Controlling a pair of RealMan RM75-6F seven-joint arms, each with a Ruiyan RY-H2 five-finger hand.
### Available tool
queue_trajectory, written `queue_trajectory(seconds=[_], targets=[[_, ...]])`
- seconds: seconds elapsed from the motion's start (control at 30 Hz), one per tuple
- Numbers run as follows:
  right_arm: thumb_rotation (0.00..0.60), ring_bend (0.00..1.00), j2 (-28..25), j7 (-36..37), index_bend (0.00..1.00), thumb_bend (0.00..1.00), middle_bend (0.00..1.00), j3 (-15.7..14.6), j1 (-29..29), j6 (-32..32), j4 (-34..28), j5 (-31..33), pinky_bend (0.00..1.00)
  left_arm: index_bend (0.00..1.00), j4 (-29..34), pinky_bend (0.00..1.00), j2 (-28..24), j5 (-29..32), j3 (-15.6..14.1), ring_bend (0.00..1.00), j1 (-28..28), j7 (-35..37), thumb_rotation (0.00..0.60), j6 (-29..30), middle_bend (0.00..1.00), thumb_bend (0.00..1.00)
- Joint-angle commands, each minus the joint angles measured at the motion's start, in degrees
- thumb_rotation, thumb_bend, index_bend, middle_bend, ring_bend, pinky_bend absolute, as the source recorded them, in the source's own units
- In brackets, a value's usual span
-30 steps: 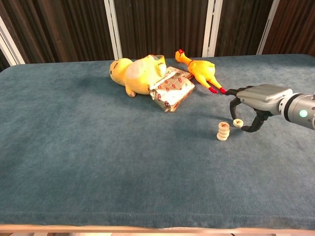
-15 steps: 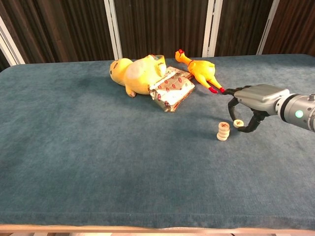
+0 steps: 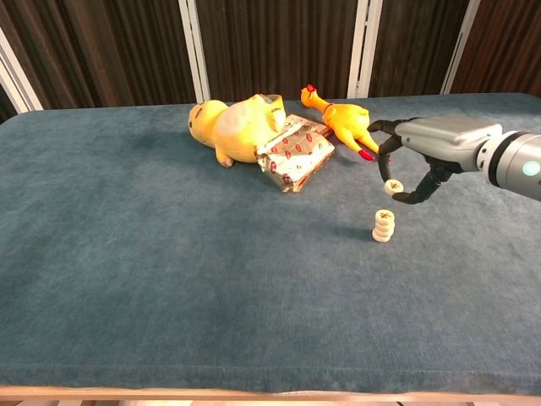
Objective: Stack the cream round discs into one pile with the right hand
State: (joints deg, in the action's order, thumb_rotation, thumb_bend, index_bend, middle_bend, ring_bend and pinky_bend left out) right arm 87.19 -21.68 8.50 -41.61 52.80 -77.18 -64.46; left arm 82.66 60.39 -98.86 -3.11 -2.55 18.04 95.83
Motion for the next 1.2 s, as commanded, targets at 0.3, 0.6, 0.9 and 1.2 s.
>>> queue_trajectory(seconds=[0.3, 0.6, 0.9, 1.2], targets=[[0.600, 0.00, -1.66, -4.50, 0.67, 0.47, 0.06, -1.46, -0.73, -2.21, -5.23, 2.70, 0.00, 0.00, -0.18, 0.07, -0.04, -0.13, -0.03, 0.00, 0.12, 0.34, 0.600, 0.30, 0.00, 0.44], [0.600, 0.00, -0.36, -6.36, 0.65, 0.47, 0.06, -1.59, -1.34, -2.26, -4.26, 4.75, 0.00, 0.00, -0.27, 0.07, -0.10, 0.06, 0.06, 0.00, 0.03, 0.65, 0.600, 0.14, 0.00, 0.44], [0.600, 0.00, -0.45, -7.10, 0.57, 0.47, 0.06, -2.11, -1.58, -2.44, -4.56, 5.61, 0.00, 0.00, -0.33, 0.07, -0.09, -0.01, 0.04, 0.00, 0.15, 0.78, 0.600, 0.38, 0.00, 0.44], [0.600, 0.00, -1.56, -5.98, 0.48, 0.47, 0.06, -2.15, -1.20, -1.55, -6.03, 5.02, 0.00, 0.00, -0.35, 0.07, -0.14, 0.04, 0.07, 0.00, 0.21, 0.95, 0.600, 0.50, 0.00, 0.44]])
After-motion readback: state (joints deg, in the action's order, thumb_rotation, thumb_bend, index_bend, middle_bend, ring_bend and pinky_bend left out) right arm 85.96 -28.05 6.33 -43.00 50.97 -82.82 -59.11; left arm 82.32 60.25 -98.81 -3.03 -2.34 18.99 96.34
